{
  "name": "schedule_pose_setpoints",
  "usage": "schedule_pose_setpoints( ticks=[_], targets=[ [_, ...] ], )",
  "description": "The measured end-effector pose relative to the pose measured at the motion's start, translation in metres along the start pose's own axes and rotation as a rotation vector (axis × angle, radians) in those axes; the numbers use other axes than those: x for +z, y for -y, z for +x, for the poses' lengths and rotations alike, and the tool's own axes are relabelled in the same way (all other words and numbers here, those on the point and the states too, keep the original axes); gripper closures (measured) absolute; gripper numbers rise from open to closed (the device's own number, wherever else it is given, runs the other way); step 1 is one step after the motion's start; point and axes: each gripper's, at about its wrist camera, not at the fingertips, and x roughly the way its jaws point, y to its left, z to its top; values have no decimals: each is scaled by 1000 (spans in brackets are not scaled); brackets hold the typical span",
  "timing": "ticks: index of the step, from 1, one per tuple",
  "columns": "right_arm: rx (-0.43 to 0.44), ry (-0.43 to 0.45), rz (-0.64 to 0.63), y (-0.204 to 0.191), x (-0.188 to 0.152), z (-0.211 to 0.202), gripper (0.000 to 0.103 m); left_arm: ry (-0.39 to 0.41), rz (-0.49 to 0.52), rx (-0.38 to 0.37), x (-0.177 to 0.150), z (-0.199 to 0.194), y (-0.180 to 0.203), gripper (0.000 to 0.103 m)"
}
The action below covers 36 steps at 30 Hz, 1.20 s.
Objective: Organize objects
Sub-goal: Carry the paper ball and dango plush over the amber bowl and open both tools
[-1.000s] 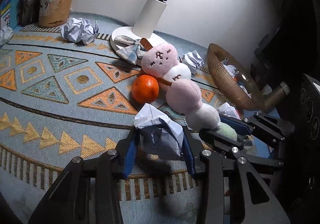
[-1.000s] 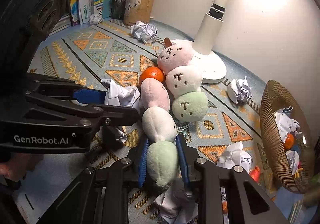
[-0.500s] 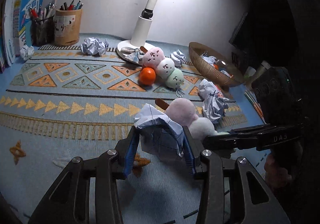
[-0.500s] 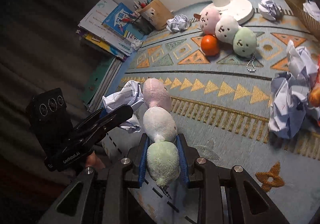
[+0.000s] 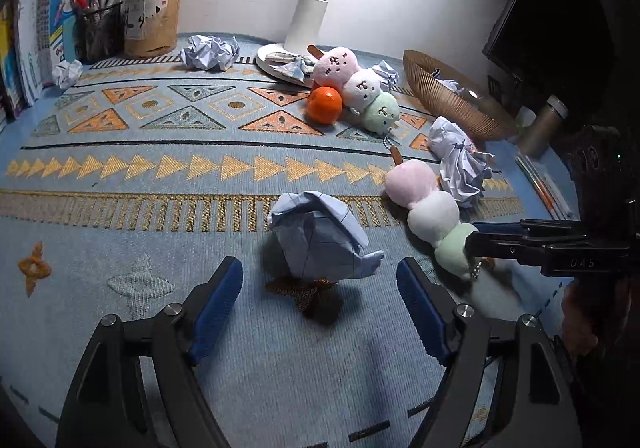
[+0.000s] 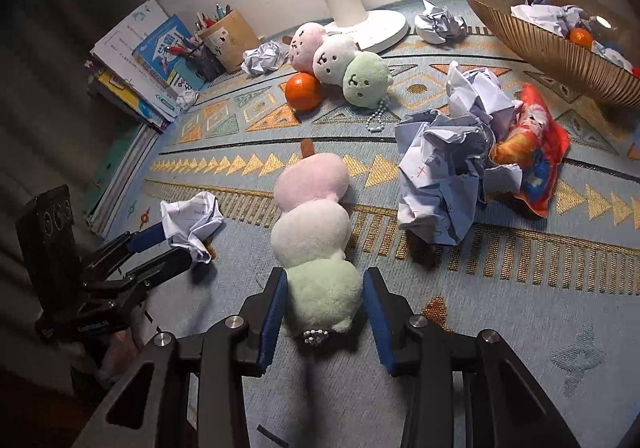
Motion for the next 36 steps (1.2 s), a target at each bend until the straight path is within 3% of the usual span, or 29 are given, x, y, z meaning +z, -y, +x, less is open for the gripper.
schedule_pose_setpoints(
  ticks=[4, 5, 13, 15, 19, 22, 23, 28, 31, 36],
  targets=[
    [-63, 43, -98, -18, -6, -1, 34, 27, -43, 3, -4, -10, -8, 25],
    [-68, 46, -104, -20, -4, 0, 33, 27, -47, 0, -3, -9, -8, 25],
    [-206, 43, -99, -31, -1, 18, 33, -32, -107, -56, 11, 30, 1, 27],
    [-232, 45, -102, -31, -1, 21, 33, -28, -101, -32, 15, 34, 5, 34],
    [-249, 35, -88, -26, -3, 28, 38, -38, -68, 14, 16, 39, 12, 58],
    [-263, 56, -100, -27, -6, 28, 43, -28, -71, -7, 13, 36, 11, 63],
    [-263, 66, -101, -27, -7, 27, 54, -26, -74, -16, 12, 35, 11, 63],
    [-218, 129, -122, -35, -11, 10, 56, 36, -53, -81, 14, 17, 21, 63],
    [-211, 173, -128, -39, -10, -7, 56, 60, -20, -79, 23, 8, 35, 63],
    [-220, 256, -71, -20, 4, -51, 56, 92, 80, -81, 61, 3, 75, 63]
  ],
)
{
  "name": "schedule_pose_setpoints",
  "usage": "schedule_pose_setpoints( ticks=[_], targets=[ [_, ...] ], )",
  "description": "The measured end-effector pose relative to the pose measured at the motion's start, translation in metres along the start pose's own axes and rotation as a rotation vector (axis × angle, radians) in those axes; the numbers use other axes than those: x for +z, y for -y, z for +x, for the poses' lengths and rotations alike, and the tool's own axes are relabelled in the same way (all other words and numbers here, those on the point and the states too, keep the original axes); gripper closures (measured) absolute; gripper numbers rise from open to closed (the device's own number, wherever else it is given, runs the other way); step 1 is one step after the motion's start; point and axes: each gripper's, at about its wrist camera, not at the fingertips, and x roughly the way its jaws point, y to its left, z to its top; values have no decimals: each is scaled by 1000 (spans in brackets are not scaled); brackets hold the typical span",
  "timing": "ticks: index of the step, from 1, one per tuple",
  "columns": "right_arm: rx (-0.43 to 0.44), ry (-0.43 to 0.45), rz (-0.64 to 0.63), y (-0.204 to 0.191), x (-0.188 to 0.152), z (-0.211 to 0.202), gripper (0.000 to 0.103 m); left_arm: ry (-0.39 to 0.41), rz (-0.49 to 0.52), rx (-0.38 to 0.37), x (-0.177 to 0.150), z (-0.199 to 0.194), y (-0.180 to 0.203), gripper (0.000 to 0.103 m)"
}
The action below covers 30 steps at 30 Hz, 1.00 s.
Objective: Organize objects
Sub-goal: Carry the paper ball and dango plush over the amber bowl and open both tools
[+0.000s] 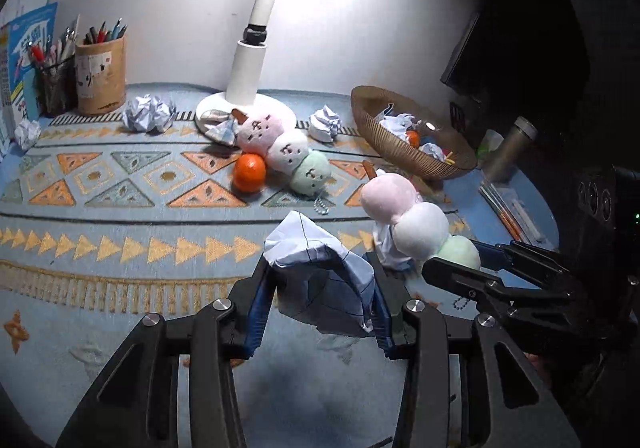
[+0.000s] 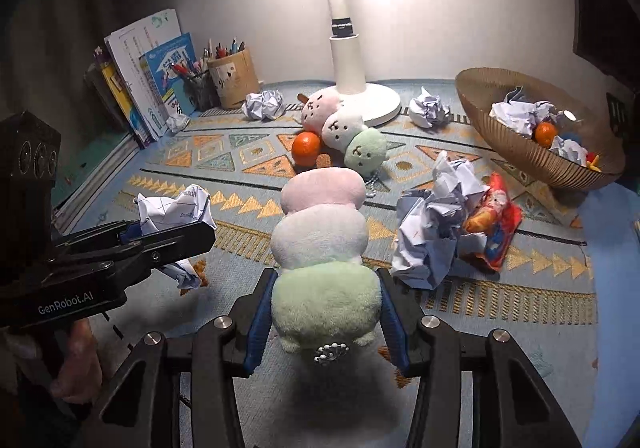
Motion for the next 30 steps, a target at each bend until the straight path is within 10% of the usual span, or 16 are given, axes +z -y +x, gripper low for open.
schedule_pose_setpoints(
  ticks=[7, 17, 22, 30],
  targets=[
    [-193, 210, 139, 97, 68, -62, 55, 56, 93, -66, 80, 47, 58, 63],
    [-227, 218, 385, 212, 122, -21, 54, 27, 136, -142, 158, 160, 110, 62],
    [-167, 135, 393, 233, 131, 15, 30, 18, 121, -140, 160, 185, 107, 5],
    [-140, 136, 382, 222, 103, -13, 30, 73, 0, -180, 142, 121, 57, 5]
  ],
)
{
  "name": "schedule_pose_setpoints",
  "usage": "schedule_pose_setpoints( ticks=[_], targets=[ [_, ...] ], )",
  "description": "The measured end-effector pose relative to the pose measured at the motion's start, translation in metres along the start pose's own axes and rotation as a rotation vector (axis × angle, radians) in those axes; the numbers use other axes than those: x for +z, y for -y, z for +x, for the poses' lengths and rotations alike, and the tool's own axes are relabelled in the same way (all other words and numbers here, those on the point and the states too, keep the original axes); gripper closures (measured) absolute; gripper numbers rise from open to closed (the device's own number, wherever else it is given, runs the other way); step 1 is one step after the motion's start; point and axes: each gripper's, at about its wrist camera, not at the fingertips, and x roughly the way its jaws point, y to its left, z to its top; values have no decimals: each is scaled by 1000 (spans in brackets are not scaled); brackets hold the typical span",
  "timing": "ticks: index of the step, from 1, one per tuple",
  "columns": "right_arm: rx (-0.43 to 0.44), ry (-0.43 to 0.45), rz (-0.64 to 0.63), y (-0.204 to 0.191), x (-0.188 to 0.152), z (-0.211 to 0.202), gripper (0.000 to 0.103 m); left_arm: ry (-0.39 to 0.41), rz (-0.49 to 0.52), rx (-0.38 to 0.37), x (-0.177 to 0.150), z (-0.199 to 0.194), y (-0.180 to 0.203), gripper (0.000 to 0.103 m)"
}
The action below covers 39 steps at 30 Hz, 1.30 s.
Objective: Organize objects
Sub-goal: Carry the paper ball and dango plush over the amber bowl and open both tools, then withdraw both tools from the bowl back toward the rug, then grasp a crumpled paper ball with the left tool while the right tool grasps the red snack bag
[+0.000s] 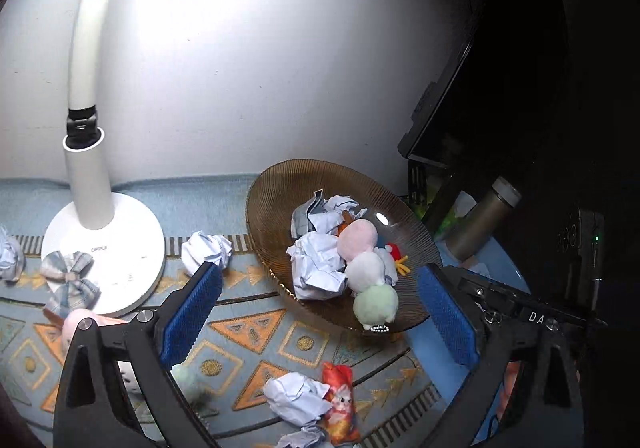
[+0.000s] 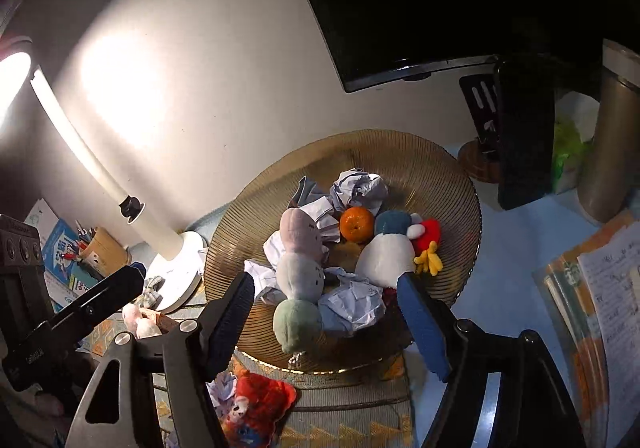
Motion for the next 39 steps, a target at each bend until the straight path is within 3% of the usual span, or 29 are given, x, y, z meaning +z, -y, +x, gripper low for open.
schedule_pose_setpoints(
  ticks=[4, 9, 12, 14, 17, 26, 39],
  targets=[
    [9, 6, -93, -26, -20, -27, 30, 82, -22, 64, -18, -64, -9, 5],
    [50, -55, -154, -49, -67, -30, 30, 119, -49, 147, -71, -118, -25, 5],
    [87, -100, -117, -50, -96, -22, 30, 113, -53, 248, -104, -129, -41, 5],
    [63, -105, -116, -49, -112, -13, 30, 99, -50, 326, -121, -125, -53, 5],
    [28, -91, -131, -48, -132, -1, 30, 77, -80, 379, -140, -113, -74, 5],
    [-39, -24, -177, -52, -150, 4, 30, 50, -163, 329, -146, -107, -96, 5],
    [-51, -28, -217, -58, -154, 8, 30, 35, -73, 344, -148, -101, -80, 5]
  ],
)
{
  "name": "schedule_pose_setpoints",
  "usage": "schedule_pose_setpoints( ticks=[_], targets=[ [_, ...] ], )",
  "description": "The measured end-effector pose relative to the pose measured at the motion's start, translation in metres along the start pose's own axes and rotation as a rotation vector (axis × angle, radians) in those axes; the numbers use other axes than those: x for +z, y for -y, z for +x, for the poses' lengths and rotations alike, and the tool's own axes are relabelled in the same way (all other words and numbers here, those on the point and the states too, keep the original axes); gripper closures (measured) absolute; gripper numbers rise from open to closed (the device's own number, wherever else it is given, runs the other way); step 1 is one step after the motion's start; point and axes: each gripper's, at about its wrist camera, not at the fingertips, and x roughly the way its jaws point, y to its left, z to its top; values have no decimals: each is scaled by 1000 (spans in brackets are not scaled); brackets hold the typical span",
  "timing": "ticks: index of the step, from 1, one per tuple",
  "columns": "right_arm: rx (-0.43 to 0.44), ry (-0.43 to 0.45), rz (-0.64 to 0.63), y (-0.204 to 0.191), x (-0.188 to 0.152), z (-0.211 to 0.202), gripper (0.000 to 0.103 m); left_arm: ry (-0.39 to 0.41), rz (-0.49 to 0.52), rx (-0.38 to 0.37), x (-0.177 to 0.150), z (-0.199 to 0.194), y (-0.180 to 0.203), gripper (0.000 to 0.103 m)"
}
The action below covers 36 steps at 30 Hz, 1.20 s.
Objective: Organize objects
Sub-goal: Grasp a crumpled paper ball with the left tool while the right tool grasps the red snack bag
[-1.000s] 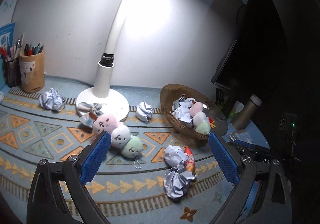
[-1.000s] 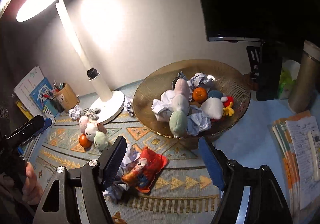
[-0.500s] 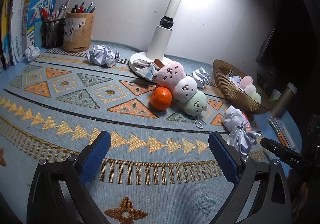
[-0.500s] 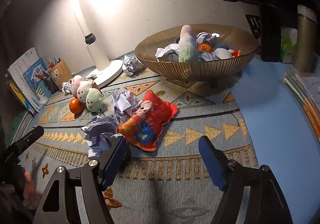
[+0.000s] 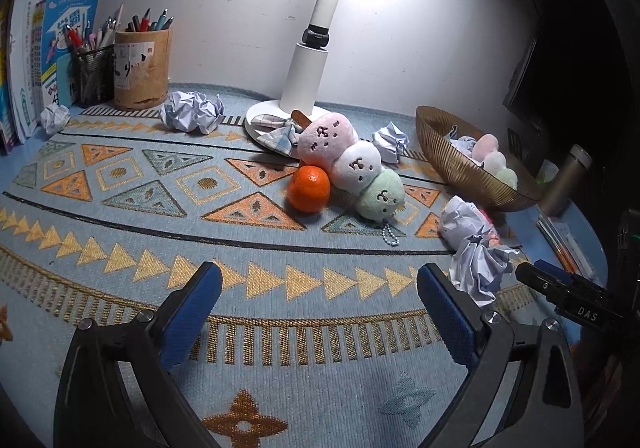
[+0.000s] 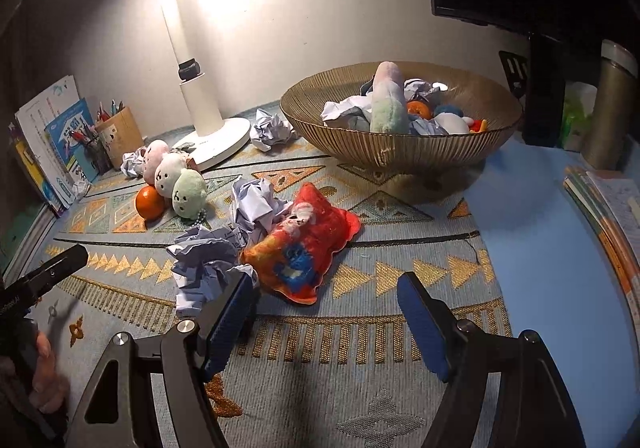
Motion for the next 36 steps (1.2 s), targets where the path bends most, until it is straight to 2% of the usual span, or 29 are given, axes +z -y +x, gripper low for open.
schedule_pose_setpoints(
  ticks=[3, 6, 8, 10, 12, 13, 17, 18, 19, 20, 22, 24, 26, 29, 32, 34, 36],
  targets=[
    [30, -48, 41, 6, 4, 7, 30, -25, 45, -31, 0, 1, 11, 5],
    [192, -122, 201, 26, 11, 20, 30, -91, 93, -176, -3, 5, 40, 5],
    [267, -150, 294, 35, 18, 29, 30, -111, 156, -216, -2, 8, 67, 5],
    [274, -152, 290, 31, 27, 34, 30, -154, 215, -240, 0, 20, 91, 5],
    [204, -173, 245, 20, 33, 43, 30, -192, 261, -236, 1, 36, 109, 6],
    [175, -193, 228, 16, 34, 48, 31, -206, 276, -236, 2, 44, 115, 8],
    [184, -202, 192, 4, 33, 61, 47, -282, 302, -268, -2, 66, 126, 44],
    [175, -195, 169, 1, 33, 60, 53, -284, 301, -255, -4, 69, 126, 45],
    [164, -191, 146, -2, 33, 59, 57, -285, 295, -253, -5, 71, 123, 53],
    [164, -183, 134, -2, 32, 57, 59, -283, 269, -278, -5, 70, 118, 56],
    [157, -174, 114, 1, 30, 51, 62, -276, 196, -329, 0, 61, 105, 57],
    [150, -161, 106, 8, 29, 40, 65, -237, 166, -309, 2, 43, 93, 57],
    [158, -150, 94, 16, 28, 25, 66, -196, 145, -288, 3, 24, 81, 57],
    [169, -176, -22, 11, 20, 7, 65, -148, 114, -227, 0, 5, 59, 57],
    [107, -229, -152, 2, 4, 4, 65, -144, 64, -181, -6, 5, 37, 57],
    [91, -243, -137, 7, -4, 4, 65, -139, 4, -195, -11, 7, 22, 57],
    [130, -255, -59, 20, -8, 2, 61, -111, -23, -191, -11, 2, 16, 57]
  ],
)
